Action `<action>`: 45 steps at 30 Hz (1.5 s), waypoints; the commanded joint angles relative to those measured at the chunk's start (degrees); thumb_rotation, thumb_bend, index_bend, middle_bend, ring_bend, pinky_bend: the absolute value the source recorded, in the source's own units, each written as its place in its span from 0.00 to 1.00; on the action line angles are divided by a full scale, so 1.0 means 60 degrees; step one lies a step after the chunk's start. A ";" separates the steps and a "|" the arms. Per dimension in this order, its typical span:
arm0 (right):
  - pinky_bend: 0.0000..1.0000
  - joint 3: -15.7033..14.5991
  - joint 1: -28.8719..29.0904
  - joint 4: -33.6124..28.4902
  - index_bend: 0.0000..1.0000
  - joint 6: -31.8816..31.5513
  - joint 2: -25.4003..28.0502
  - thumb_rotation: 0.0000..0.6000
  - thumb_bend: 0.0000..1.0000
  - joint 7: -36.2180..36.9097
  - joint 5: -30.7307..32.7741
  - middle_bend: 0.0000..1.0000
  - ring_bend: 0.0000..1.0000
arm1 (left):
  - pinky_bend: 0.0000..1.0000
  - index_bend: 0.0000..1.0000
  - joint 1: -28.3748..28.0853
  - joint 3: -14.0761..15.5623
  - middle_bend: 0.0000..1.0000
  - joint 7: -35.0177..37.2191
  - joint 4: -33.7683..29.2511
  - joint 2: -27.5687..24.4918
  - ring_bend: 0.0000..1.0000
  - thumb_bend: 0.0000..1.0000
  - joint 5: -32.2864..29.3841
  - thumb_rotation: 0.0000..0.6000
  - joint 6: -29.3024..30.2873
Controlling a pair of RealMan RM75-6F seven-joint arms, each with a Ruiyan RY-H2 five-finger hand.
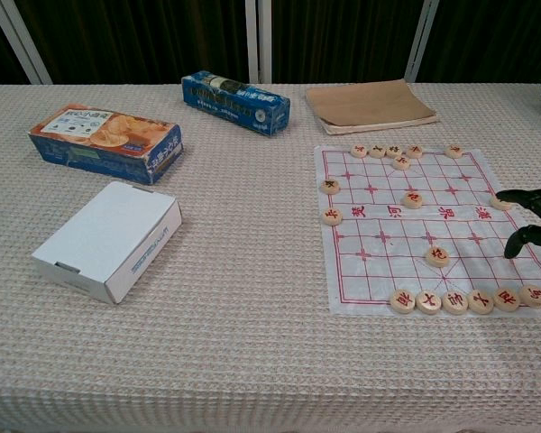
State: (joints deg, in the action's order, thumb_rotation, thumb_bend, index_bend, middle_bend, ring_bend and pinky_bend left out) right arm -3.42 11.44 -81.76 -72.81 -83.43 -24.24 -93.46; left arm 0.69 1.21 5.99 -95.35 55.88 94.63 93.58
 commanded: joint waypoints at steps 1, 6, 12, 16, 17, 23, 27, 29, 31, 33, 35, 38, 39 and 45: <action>0.00 -0.0015 0.0005 0.0032 0.35 0.0031 -0.0029 1.00 0.28 0.0015 0.0036 0.00 0.00 | 0.22 0.08 0.0002 0.0000 0.13 0.0010 0.0001 -0.0001 0.09 0.21 -0.0003 1.00 0.0002; 0.00 -0.0036 0.0013 0.0065 0.36 0.0028 -0.0054 1.00 0.28 0.0010 0.0057 0.00 0.00 | 0.22 0.08 0.0018 0.0004 0.13 -0.0007 -0.0006 -0.0002 0.09 0.21 0.0045 1.00 0.0057; 0.00 -0.0065 0.0038 0.0123 0.41 0.0072 -0.0097 1.00 0.29 0.0019 0.0083 0.00 0.00 | 0.22 0.08 0.0018 0.0014 0.13 -0.0029 -0.0015 -0.0001 0.09 0.21 0.0029 1.00 0.0023; 0.00 -0.0081 0.0051 0.0232 0.44 0.0125 -0.0197 1.00 0.29 0.0000 0.0123 0.00 0.00 | 0.22 0.08 0.0031 0.0003 0.13 -0.0011 -0.0003 -0.0005 0.09 0.21 0.0033 1.00 0.0068; 0.00 -0.0079 0.0053 0.0271 0.45 0.0127 -0.0227 1.00 0.29 -0.0010 0.0133 0.00 0.00 | 0.22 0.08 0.0036 0.0005 0.13 0.0010 0.0000 -0.0011 0.09 0.21 0.0027 1.00 0.0069; 0.00 -0.0041 0.0048 0.0394 0.50 0.0097 -0.0344 1.00 0.34 -0.0066 0.0209 0.00 0.00 | 0.22 0.08 0.0052 0.0001 0.13 0.0080 0.0021 -0.0030 0.09 0.21 0.0028 1.00 0.0106; 0.00 -0.0031 0.0043 0.0431 0.54 0.0040 -0.0369 1.00 0.37 -0.0027 0.0210 0.00 0.00 | 0.22 0.08 0.0052 -0.0002 0.13 0.0102 0.0027 -0.0037 0.09 0.21 0.0020 1.00 0.0103; 0.00 -0.0014 0.0043 0.0425 0.55 -0.0033 -0.0356 1.00 0.38 0.0032 0.0183 0.00 0.00 | 0.22 0.08 0.0051 -0.0003 0.13 0.0101 0.0028 -0.0036 0.09 0.21 0.0021 1.00 0.0101; 0.00 0.0014 0.0043 0.0386 0.56 -0.0139 -0.0310 1.00 0.39 0.0107 0.0141 0.00 0.00 | 0.22 0.08 0.0050 0.0000 0.13 0.0092 0.0023 -0.0037 0.09 0.21 0.0019 1.00 0.0091; 0.00 0.0051 0.0040 0.0347 0.56 -0.0253 -0.0256 1.00 0.39 0.0180 0.0104 0.00 0.00 | 0.22 0.08 0.0045 0.0000 0.13 0.0081 0.0014 -0.0036 0.09 0.21 0.0016 1.00 0.0077; 0.00 0.0144 0.0021 0.0299 0.56 -0.0415 -0.0175 1.00 0.40 0.0273 0.0120 0.00 0.00 | 0.22 0.08 0.0044 -0.0001 0.13 0.0074 0.0010 -0.0034 0.09 0.21 0.0017 1.00 0.0076; 0.00 0.0309 0.0010 0.0286 0.57 -0.0539 -0.0063 1.00 0.41 0.0388 0.0258 0.00 0.00 | 0.22 0.08 0.0040 0.0000 0.13 0.0059 0.0006 -0.0030 0.09 0.21 0.0029 1.00 0.0073; 0.00 0.0370 0.0026 0.0317 0.57 -0.0537 -0.0041 1.00 0.42 0.0445 0.0318 0.00 0.00 | 0.22 0.08 0.0037 0.0001 0.13 0.0055 0.0005 -0.0029 0.09 0.21 0.0032 1.00 0.0068; 0.00 0.0579 0.0213 0.0704 0.57 -0.0076 -0.0090 1.00 0.42 0.0463 0.0785 0.00 0.00 | 0.22 0.08 0.0029 -0.0010 0.13 0.0047 0.0006 -0.0017 0.09 0.21 0.0010 1.00 0.0053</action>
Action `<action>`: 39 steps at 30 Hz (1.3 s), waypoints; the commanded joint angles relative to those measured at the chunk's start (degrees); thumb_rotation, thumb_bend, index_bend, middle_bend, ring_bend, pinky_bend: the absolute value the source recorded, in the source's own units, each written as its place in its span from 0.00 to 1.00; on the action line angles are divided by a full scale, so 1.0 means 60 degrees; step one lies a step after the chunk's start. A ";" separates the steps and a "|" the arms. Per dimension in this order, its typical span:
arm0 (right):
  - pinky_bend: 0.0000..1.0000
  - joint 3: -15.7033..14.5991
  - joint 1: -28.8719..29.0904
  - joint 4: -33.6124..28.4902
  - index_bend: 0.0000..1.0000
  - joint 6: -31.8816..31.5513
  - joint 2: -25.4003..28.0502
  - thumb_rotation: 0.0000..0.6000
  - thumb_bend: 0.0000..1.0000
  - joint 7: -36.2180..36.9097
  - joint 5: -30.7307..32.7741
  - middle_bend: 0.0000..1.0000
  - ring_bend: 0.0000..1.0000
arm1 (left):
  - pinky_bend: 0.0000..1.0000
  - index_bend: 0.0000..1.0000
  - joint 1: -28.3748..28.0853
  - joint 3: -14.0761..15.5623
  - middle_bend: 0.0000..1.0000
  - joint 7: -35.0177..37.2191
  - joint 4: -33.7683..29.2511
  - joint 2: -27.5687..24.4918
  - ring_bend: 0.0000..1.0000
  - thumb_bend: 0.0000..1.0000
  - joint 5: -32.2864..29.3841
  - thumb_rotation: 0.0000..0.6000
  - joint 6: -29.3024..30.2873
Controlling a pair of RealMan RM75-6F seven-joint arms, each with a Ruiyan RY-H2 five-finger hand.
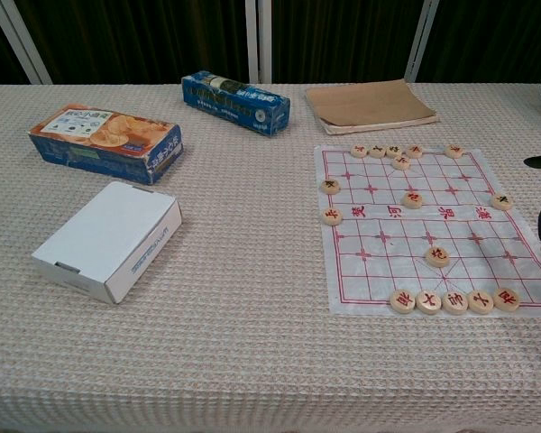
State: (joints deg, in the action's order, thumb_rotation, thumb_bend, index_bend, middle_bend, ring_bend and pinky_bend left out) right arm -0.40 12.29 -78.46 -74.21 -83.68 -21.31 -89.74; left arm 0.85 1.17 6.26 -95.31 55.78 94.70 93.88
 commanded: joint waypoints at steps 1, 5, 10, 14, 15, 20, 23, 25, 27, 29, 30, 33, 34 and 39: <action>0.00 0.0095 0.0088 0.0221 0.57 0.0211 -0.0081 1.00 0.41 -0.0021 0.0225 0.00 0.00 | 0.22 0.08 0.0005 -0.0005 0.13 0.0005 -0.0003 -0.0001 0.09 0.21 -0.0005 1.00 0.0011; 0.00 0.0112 0.0171 0.0474 0.57 0.0431 -0.0196 1.00 0.38 0.0086 0.0384 0.00 0.00 | 0.22 0.08 -0.0001 -0.0026 0.13 0.0035 0.0011 -0.0005 0.09 0.21 -0.0068 1.00 -0.0013; 0.00 0.0116 0.0269 0.0684 0.56 0.0506 -0.0335 1.00 0.37 0.0143 0.0386 0.00 0.00 | 0.22 0.08 -0.0028 -0.0052 0.13 0.0083 0.0029 -0.0010 0.09 0.21 -0.0141 1.00 -0.0075; 0.00 0.0134 0.0318 0.0788 0.51 0.0495 -0.0422 1.00 0.36 0.0062 0.0393 0.00 0.00 | 0.22 0.08 -0.0030 -0.0051 0.13 0.0059 0.0025 -0.0007 0.09 0.21 -0.0160 1.00 -0.0096; 0.00 0.0125 0.0332 0.0787 0.49 0.0515 -0.0418 1.00 0.36 0.0052 0.0394 0.00 0.00 | 0.22 0.08 -0.0032 -0.0048 0.13 0.0051 0.0018 -0.0008 0.09 0.21 -0.0158 1.00 -0.0103; 0.00 0.0045 0.0394 0.0700 0.30 0.0621 -0.0304 1.00 0.33 0.0222 0.0366 0.00 0.00 | 0.22 0.08 -0.0035 -0.0046 0.13 0.0026 0.0004 -0.0008 0.09 0.21 -0.0150 1.00 -0.0110; 0.00 0.0001 0.0395 0.0685 0.19 0.0564 -0.0241 1.00 0.32 0.0391 0.0297 0.00 0.00 | 0.22 0.08 -0.0038 -0.0043 0.13 -0.0011 -0.0013 -0.0006 0.09 0.21 -0.0155 1.00 -0.0125; 0.00 -0.0051 0.0370 0.0647 0.16 0.0456 -0.0171 1.00 0.32 0.0537 0.0198 0.00 0.00 | 0.22 0.08 -0.0039 -0.0035 0.13 -0.0049 -0.0024 -0.0001 0.09 0.21 -0.0138 1.00 -0.0129; 0.00 -0.0114 0.0310 0.0523 0.16 0.0247 -0.0054 1.00 0.32 0.0789 0.0044 0.00 0.00 | 0.22 0.08 -0.0034 -0.0030 0.13 -0.0075 -0.0033 0.0004 0.09 0.21 -0.0117 1.00 -0.0114; 0.00 -0.0227 0.0132 0.0379 0.16 -0.0306 0.0170 1.00 0.32 0.1354 -0.0289 0.00 0.00 | 0.22 0.08 -0.0022 -0.0030 0.13 -0.0073 -0.0036 0.0006 0.09 0.21 -0.0095 1.00 -0.0077; 0.00 -0.0260 0.0038 0.0378 0.15 -0.0582 0.0261 1.00 0.32 0.1564 -0.0419 0.00 0.00 | 0.22 0.08 -0.0018 -0.0030 0.13 -0.0067 -0.0032 0.0008 0.09 0.21 -0.0088 1.00 -0.0065; 0.00 -0.0368 -0.0430 0.0514 0.03 -0.1663 0.0631 1.00 0.30 0.2139 -0.0754 0.00 0.00 | 0.22 0.08 -0.0023 -0.0031 0.13 -0.0052 -0.0015 0.0012 0.09 0.21 -0.0085 1.00 -0.0070; 0.00 -0.0414 -0.0628 0.0567 0.01 -0.1966 0.0807 1.00 0.29 0.2370 -0.0761 0.00 0.00 | 0.22 0.08 -0.0030 -0.0028 0.13 -0.0052 -0.0013 0.0015 0.09 0.21 -0.0079 1.00 -0.0083; 0.00 -0.0373 -0.1592 0.0954 0.00 -0.2901 0.1334 1.00 0.27 0.2997 -0.0104 0.00 0.00 | 0.22 0.08 -0.0046 -0.0032 0.13 -0.0055 -0.0014 0.0017 0.09 0.21 -0.0085 1.00 -0.0109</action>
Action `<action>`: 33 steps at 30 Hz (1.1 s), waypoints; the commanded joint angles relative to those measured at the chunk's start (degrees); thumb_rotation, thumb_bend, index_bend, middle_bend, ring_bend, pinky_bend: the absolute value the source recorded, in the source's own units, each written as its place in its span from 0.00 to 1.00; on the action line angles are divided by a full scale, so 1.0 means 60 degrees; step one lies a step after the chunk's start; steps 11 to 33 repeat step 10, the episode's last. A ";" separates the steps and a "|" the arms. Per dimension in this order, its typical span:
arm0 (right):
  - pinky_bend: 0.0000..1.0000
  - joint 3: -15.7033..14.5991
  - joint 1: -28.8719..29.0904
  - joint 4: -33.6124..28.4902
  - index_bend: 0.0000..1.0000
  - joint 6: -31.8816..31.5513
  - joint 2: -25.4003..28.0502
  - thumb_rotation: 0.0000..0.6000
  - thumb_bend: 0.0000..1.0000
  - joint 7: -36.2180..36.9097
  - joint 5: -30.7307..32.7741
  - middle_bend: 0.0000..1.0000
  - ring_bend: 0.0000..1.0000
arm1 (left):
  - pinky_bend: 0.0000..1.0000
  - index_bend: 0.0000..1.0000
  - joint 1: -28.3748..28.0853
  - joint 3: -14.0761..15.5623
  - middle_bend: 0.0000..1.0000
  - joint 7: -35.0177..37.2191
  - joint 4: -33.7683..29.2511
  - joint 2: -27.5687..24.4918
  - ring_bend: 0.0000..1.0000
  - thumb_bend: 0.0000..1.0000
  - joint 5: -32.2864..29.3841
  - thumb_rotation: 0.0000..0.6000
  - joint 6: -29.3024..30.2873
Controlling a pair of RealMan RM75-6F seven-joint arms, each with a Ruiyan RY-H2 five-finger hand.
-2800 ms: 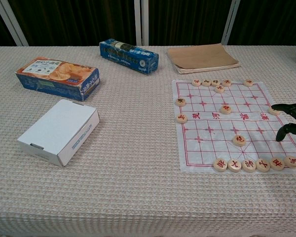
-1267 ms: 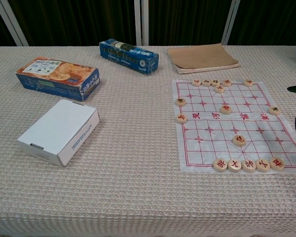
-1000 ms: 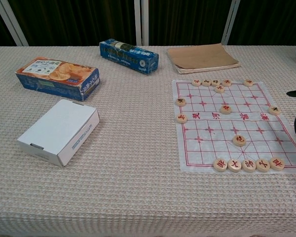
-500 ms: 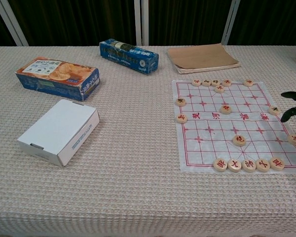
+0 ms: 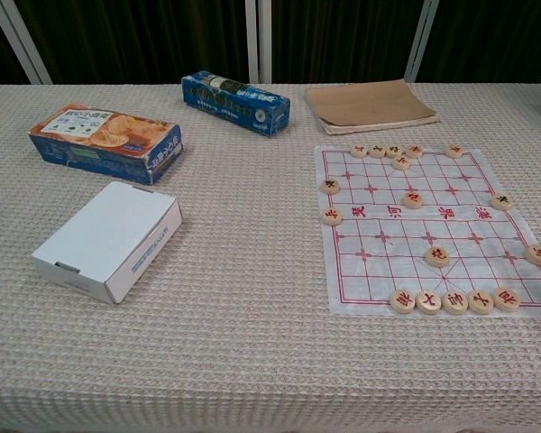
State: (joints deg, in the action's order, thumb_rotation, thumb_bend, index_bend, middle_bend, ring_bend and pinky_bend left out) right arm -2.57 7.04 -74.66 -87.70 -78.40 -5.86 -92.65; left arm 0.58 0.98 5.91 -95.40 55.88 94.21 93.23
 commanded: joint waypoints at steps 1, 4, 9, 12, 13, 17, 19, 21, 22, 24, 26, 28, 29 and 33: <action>0.00 0.0042 -0.0889 0.0408 0.00 -0.0757 0.0522 1.00 0.27 0.0463 0.0576 0.00 0.00 | 0.22 0.08 -0.0004 -0.0004 0.13 0.0004 0.0003 0.0001 0.09 0.21 -0.0012 1.00 -0.0009; 0.00 0.0277 -0.1280 0.0203 0.00 -0.0783 0.0930 1.00 0.25 0.0526 0.1324 0.00 0.00 | 0.22 0.08 0.0000 -0.0010 0.13 -0.0020 -0.0005 0.0002 0.09 0.21 -0.0028 1.00 -0.0004; 0.00 0.0536 -0.1432 -0.0043 0.00 -0.1011 0.1336 1.00 0.25 0.0897 0.1440 0.00 0.00 | 0.22 0.08 0.0016 -0.0024 0.13 -0.0133 -0.0062 0.0020 0.09 0.21 0.0000 1.00 0.0056; 0.00 0.0557 -0.1438 -0.0087 0.00 -0.1041 0.1381 1.00 0.25 0.0914 0.1404 0.00 0.00 | 0.22 0.08 0.0018 -0.0023 0.13 -0.0154 -0.0074 0.0022 0.09 0.21 0.0005 1.00 0.0059; 0.00 0.0557 -0.1438 -0.0087 0.00 -0.1041 0.1381 1.00 0.25 0.0914 0.1404 0.00 0.00 | 0.22 0.08 0.0018 -0.0023 0.13 -0.0154 -0.0074 0.0022 0.09 0.21 0.0005 1.00 0.0059; 0.00 0.0557 -0.1438 -0.0087 0.00 -0.1041 0.1381 1.00 0.25 0.0914 0.1404 0.00 0.00 | 0.22 0.08 0.0018 -0.0023 0.13 -0.0154 -0.0074 0.0022 0.09 0.21 0.0005 1.00 0.0059; 0.00 0.0557 -0.1438 -0.0087 0.00 -0.1041 0.1381 1.00 0.25 0.0914 0.1404 0.00 0.00 | 0.22 0.08 0.0018 -0.0023 0.13 -0.0154 -0.0074 0.0022 0.09 0.21 0.0005 1.00 0.0059; 0.00 0.0557 -0.1438 -0.0087 0.00 -0.1041 0.1381 1.00 0.25 0.0914 0.1404 0.00 0.00 | 0.22 0.08 0.0018 -0.0023 0.13 -0.0154 -0.0074 0.0022 0.09 0.21 0.0005 1.00 0.0059; 0.00 0.0557 -0.1438 -0.0087 0.00 -0.1041 0.1381 1.00 0.25 0.0914 0.1404 0.00 0.00 | 0.22 0.08 0.0018 -0.0023 0.13 -0.0154 -0.0074 0.0022 0.09 0.21 0.0005 1.00 0.0059; 0.00 0.0557 -0.1438 -0.0087 0.00 -0.1041 0.1381 1.00 0.25 0.0914 0.1404 0.00 0.00 | 0.22 0.08 0.0018 -0.0023 0.13 -0.0154 -0.0074 0.0022 0.09 0.21 0.0005 1.00 0.0059; 0.00 0.0557 -0.1438 -0.0087 0.00 -0.1041 0.1381 1.00 0.25 0.0914 0.1404 0.00 0.00 | 0.22 0.08 0.0018 -0.0023 0.13 -0.0154 -0.0074 0.0022 0.09 0.21 0.0005 1.00 0.0059; 0.00 0.0557 -0.1438 -0.0087 0.00 -0.1041 0.1381 1.00 0.25 0.0914 0.1404 0.00 0.00 | 0.22 0.08 0.0018 -0.0023 0.13 -0.0154 -0.0074 0.0022 0.09 0.21 0.0005 1.00 0.0059; 0.00 0.0557 -0.1438 -0.0087 0.00 -0.1041 0.1381 1.00 0.25 0.0914 0.1404 0.00 0.00 | 0.22 0.08 0.0018 -0.0023 0.13 -0.0154 -0.0074 0.0022 0.09 0.21 0.0005 1.00 0.0059; 0.00 0.0557 -0.1438 -0.0087 0.00 -0.1041 0.1381 1.00 0.25 0.0914 0.1404 0.00 0.00 | 0.22 0.08 0.0018 -0.0023 0.13 -0.0154 -0.0074 0.0022 0.09 0.21 0.0005 1.00 0.0059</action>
